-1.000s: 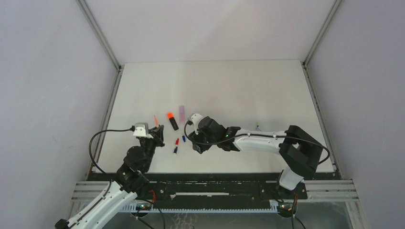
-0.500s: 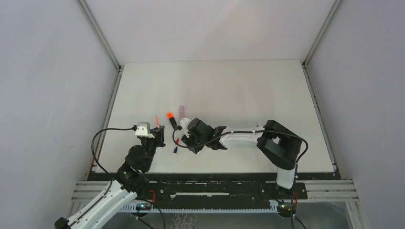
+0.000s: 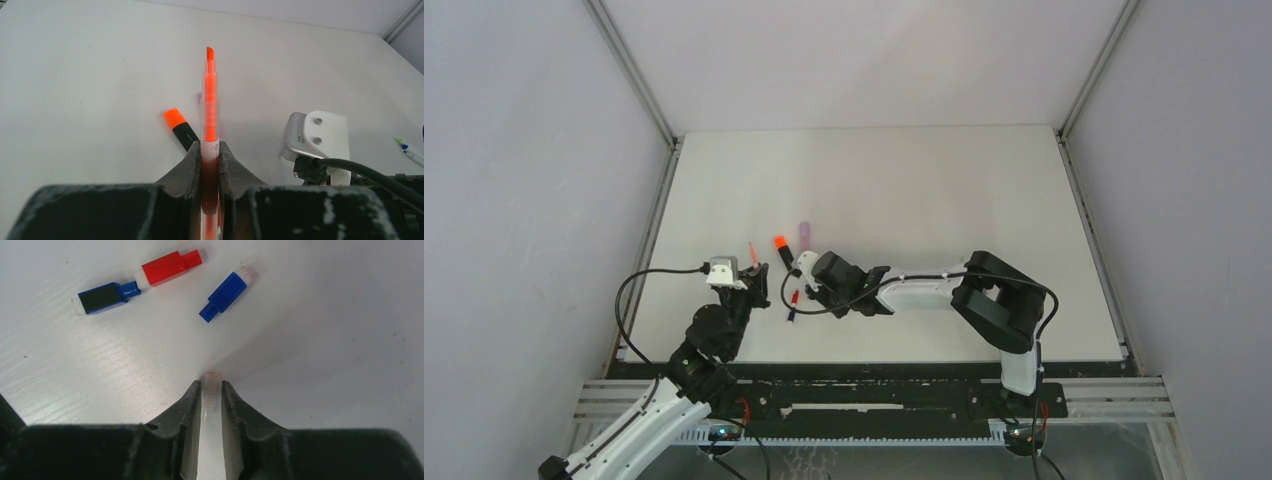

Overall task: Insert the pens into the pen caps
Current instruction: Insert the pen cap onto the pen.

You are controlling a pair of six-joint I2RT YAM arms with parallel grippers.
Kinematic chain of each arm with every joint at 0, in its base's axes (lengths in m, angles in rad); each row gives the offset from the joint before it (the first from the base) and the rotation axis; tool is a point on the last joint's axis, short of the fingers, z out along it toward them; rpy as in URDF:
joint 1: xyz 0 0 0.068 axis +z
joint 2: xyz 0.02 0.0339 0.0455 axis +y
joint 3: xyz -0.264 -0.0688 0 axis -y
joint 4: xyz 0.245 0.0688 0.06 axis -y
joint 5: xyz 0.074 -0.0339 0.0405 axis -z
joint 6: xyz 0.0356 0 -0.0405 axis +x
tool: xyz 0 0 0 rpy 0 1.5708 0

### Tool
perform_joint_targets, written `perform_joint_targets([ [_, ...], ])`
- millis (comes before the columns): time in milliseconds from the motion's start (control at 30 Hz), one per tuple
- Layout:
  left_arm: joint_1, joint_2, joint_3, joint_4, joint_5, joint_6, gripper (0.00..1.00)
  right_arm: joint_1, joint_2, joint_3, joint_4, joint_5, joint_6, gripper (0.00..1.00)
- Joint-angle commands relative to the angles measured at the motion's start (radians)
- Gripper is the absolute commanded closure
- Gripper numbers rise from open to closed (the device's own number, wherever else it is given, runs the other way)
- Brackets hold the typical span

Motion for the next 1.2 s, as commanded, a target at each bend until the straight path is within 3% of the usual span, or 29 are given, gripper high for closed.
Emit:
perform_joint_targets([
  [0,0.006,0.005,-0.012,0.036,-0.013,-0.014,1.00,0.024,-0.002,0.009,0.005,0.086,-0.015,0.85],
  [233,0.006,-0.005,-0.012,0.031,-0.015,-0.016,1.00,0.019,-0.057,-0.090,-0.003,0.126,0.052,0.97],
  [600,0.006,-0.003,-0.013,0.034,-0.001,-0.022,1.00,0.020,-0.200,-0.251,-0.044,0.122,0.146,0.97],
  [700,0.006,-0.002,-0.013,0.035,0.000,-0.023,1.00,0.032,-0.200,-0.260,-0.052,0.124,0.157,0.93],
  [933,0.006,-0.019,-0.013,0.025,-0.001,-0.022,1.00,0.062,-0.224,-0.273,-0.090,0.167,0.179,0.74],
  [1167,0.006,-0.034,-0.012,0.018,0.000,-0.024,1.00,0.070,-0.276,-0.318,-0.114,0.202,0.223,0.65],
])
